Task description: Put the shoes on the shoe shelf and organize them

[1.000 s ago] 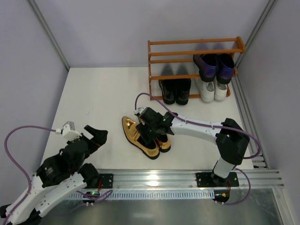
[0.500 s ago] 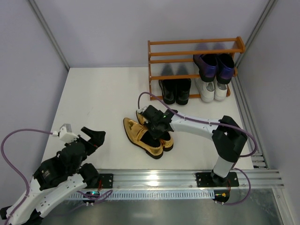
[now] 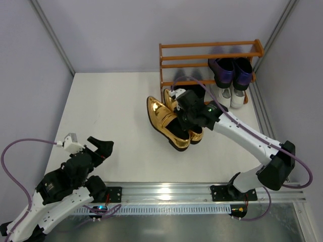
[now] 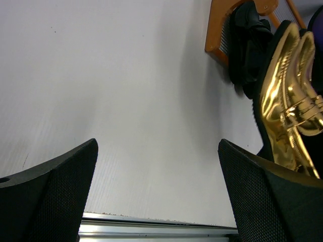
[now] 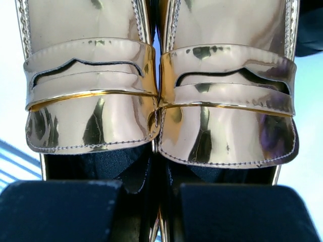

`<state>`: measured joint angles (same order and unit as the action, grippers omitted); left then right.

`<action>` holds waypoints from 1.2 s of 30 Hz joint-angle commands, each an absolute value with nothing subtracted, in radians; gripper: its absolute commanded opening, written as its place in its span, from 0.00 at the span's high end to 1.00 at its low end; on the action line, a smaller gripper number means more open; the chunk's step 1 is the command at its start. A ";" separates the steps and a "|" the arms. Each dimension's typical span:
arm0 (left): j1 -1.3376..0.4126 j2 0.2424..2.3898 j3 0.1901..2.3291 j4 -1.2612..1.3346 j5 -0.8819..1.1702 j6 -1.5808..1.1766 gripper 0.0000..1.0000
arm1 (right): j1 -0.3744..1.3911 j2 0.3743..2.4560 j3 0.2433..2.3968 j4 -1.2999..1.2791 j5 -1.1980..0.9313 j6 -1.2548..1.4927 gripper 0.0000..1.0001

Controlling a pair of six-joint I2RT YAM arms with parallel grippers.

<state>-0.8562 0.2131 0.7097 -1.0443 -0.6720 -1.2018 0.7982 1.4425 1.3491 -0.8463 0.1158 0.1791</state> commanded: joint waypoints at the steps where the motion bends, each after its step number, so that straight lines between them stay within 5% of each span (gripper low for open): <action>1: -0.856 0.215 0.715 -1.012 -0.693 -1.198 0.00 | 0.729 1.367 1.491 -0.833 0.230 0.144 0.96; 16: -0.856 0.213 0.727 -1.006 -0.675 -1.190 0.00 | 0.483 1.538 1.773 -0.844 0.198 0.117 0.96; 36: -0.857 0.163 0.750 -1.061 -0.683 -1.189 0.00 | 0.413 1.957 2.253 -0.766 0.172 0.259 0.96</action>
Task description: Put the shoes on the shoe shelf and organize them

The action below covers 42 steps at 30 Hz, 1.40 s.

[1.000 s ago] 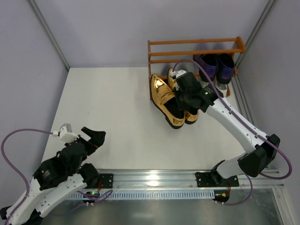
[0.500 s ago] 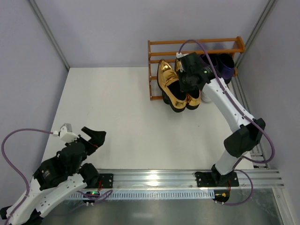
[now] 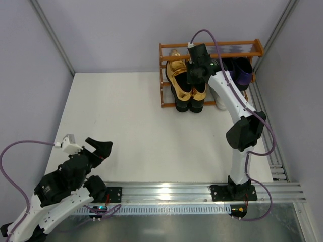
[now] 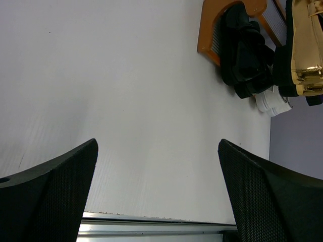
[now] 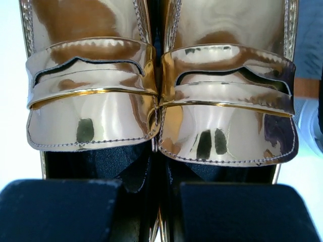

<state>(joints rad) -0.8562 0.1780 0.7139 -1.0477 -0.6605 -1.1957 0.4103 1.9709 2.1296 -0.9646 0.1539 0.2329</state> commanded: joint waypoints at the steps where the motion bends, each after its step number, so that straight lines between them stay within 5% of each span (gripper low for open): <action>1: -0.857 0.158 0.752 -1.065 -0.686 -1.187 0.00 | 0.411 1.965 2.261 -0.756 0.176 0.261 0.96; 42: -0.857 0.041 0.769 -1.206 -0.719 -1.275 0.00 | 0.347 2.125 2.411 -0.560 0.195 0.273 0.91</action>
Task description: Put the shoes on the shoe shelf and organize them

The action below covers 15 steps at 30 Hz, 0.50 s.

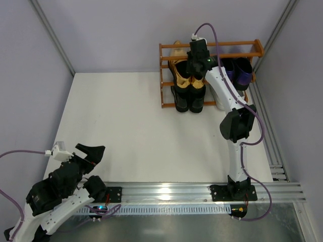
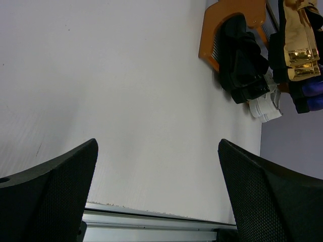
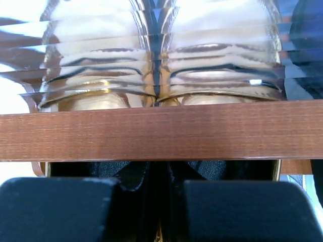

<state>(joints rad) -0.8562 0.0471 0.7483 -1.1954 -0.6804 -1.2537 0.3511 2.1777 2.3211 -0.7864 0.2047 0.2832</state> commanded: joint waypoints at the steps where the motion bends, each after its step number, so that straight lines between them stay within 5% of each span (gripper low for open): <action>1: -0.857 0.043 0.767 -1.204 -0.718 -1.273 0.00 | 0.347 2.122 2.410 -0.558 0.192 0.272 0.86; 3: -0.856 0.051 0.769 -1.200 -0.718 -1.273 0.00 | 0.347 2.103 2.402 -0.554 0.192 0.267 0.59; 4: -0.857 0.057 0.769 -1.200 -0.718 -1.270 0.00 | 0.348 2.095 2.401 -0.558 0.198 0.267 0.23; 5: -0.856 0.058 0.772 -1.198 -0.719 -1.269 0.00 | 0.347 2.088 2.401 -0.561 0.201 0.265 0.05; 15: -0.856 0.097 0.775 -1.164 -0.716 -1.256 0.00 | 0.350 1.887 2.222 -0.617 0.224 0.278 0.00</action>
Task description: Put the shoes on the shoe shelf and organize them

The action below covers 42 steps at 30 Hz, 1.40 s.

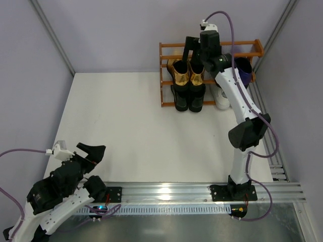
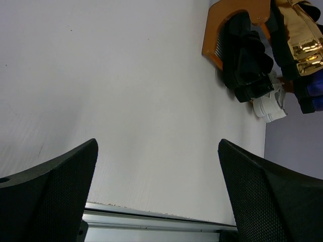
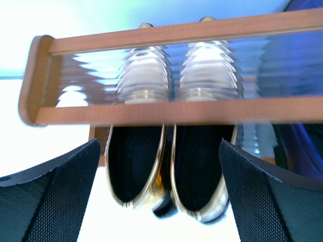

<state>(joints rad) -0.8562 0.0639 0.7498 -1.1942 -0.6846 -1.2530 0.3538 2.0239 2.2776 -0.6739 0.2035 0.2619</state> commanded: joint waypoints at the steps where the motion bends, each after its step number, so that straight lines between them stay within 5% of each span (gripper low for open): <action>1: -0.857 0.101 0.775 -1.149 -0.713 -1.253 0.01 | 0.348 1.821 2.182 -0.612 0.219 0.284 0.00; 10: -0.857 0.156 0.741 -0.890 -0.603 -1.051 0.00 | 0.360 1.291 1.443 -0.347 0.162 0.218 0.00; 16: -0.856 0.268 0.733 -0.681 -0.517 -0.922 0.00 | 0.357 0.984 1.166 -0.351 0.210 0.190 0.00; 27: -0.856 0.570 0.897 -0.540 -0.357 -0.759 0.00 | 0.357 0.677 1.028 -0.466 -0.029 0.232 0.01; 42: -0.856 0.850 1.087 -0.586 -0.403 -0.670 0.00 | 0.357 0.514 1.032 -0.557 0.066 0.203 0.00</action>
